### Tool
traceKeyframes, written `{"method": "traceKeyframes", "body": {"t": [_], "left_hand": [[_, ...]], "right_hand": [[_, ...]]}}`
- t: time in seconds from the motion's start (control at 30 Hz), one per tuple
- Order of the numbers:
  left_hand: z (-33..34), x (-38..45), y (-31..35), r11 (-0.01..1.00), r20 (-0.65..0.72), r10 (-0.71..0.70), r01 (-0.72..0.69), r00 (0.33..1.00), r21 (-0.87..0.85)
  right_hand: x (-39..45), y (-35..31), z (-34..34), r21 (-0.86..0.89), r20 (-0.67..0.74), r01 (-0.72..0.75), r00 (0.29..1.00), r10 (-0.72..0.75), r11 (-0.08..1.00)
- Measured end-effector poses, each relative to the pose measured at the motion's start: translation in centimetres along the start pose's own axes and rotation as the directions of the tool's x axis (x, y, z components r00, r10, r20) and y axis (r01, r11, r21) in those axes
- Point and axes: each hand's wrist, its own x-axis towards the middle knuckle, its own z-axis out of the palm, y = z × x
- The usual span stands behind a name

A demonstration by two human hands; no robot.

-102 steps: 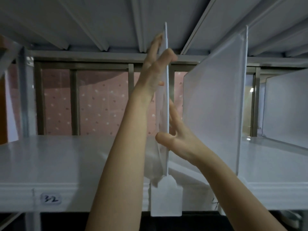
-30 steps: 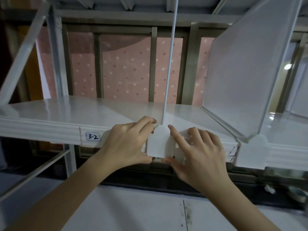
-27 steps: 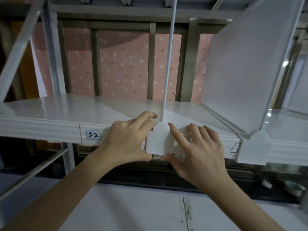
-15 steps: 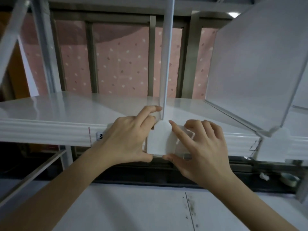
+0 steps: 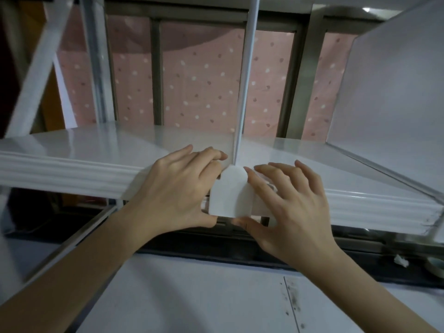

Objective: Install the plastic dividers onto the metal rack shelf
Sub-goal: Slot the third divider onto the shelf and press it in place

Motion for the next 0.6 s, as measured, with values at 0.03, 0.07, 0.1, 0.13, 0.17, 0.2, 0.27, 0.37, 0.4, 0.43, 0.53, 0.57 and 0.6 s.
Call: {"method": "traceKeyframes", "body": {"t": [0.03,0.07,0.1,0.13,0.17,0.2,0.27,0.37,0.4,0.43,0.53,0.57,0.6], "left_hand": [[-0.1,-0.3,-0.4,1.000,0.011,-0.010,0.010,1.000,-0.006],[-0.2,-0.5,-0.7,1.000,0.025,-0.022,0.023,0.999,-0.015],[-0.3,-0.8,-1.0,0.999,0.042,-0.036,0.037,0.999,-0.027],[-0.4,-1.0,-1.3,0.998,0.060,-0.050,0.052,0.997,-0.038],[-0.6,-1.2,-1.6,0.996,0.080,-0.066,0.070,0.995,-0.051],[-0.6,-1.4,-1.9,0.994,0.099,-0.083,0.090,0.992,-0.064],[-0.7,-1.9,-2.4,0.989,0.122,-0.109,0.121,0.987,-0.090],[-0.6,-2.2,-2.9,0.989,0.122,-0.100,0.112,0.987,-0.094],[-0.5,-2.2,-3.1,0.990,0.126,-0.091,0.103,0.988,-0.095],[-0.5,-2.3,-3.3,0.990,0.131,-0.084,0.097,0.988,-0.100],[-0.4,-2.6,-4.1,0.988,0.152,-0.073,0.093,0.986,-0.125],[-0.4,-2.7,-4.4,0.986,0.156,-0.068,0.091,0.985,-0.140],[-0.4,-2.9,-4.7,0.982,0.159,-0.067,0.093,0.985,-0.163]], "right_hand": [[0.2,-0.4,0.1,0.003,-0.001,0.005,1.000,-0.005,1.000],[0.4,-0.8,0.2,0.006,-0.005,0.010,1.000,-0.010,1.000],[0.6,-1.2,0.3,0.011,-0.013,0.016,1.000,-0.016,1.000],[0.9,-1.5,0.5,0.019,-0.024,0.024,0.999,-0.023,1.000],[1.1,-1.8,0.6,0.029,-0.034,0.031,0.999,-0.030,0.999],[1.2,-2.1,0.8,0.040,-0.041,0.036,0.999,-0.034,0.999],[1.5,-2.6,1.1,0.058,-0.045,0.036,0.998,-0.034,0.998],[1.9,-3.2,1.3,0.087,-0.046,0.025,0.999,-0.021,0.996],[2.0,-3.4,1.3,0.095,-0.046,0.023,0.999,-0.019,0.995],[2.1,-3.5,1.4,0.098,-0.045,0.022,0.999,-0.018,0.995],[2.5,-4.2,1.5,0.091,-0.032,0.018,0.999,-0.015,0.996],[2.7,-4.6,1.5,0.090,-0.027,0.019,1.000,-0.016,0.996],[2.9,-5.0,1.7,0.092,-0.022,0.020,1.000,-0.018,0.996]]}}
